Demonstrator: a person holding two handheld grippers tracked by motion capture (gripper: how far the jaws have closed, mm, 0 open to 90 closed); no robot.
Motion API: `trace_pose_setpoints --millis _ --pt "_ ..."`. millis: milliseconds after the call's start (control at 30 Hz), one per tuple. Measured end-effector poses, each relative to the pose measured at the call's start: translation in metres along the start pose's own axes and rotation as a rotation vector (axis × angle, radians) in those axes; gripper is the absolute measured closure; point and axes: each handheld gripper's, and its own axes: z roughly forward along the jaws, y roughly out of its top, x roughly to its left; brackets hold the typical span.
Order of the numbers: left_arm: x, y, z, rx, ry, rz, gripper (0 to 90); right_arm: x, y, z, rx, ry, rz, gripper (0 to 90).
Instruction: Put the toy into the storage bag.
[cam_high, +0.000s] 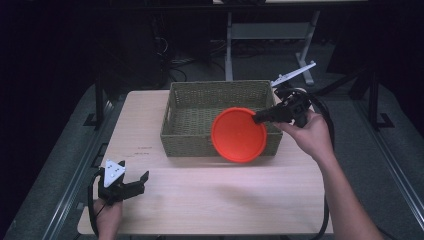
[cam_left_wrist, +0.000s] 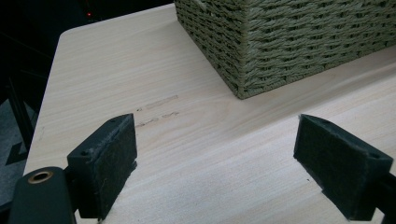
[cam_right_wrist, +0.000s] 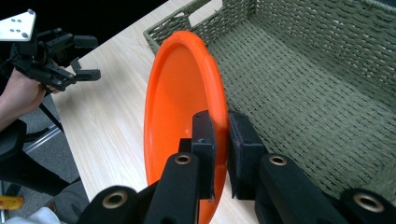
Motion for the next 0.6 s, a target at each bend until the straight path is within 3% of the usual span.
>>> trace_pose_setpoints --millis 600 --pt "0.0 0.0 0.0 0.004 0.0 -0.001 12.8 -0.009 0.027 0.004 -0.002 -0.008 0.0 82.2"
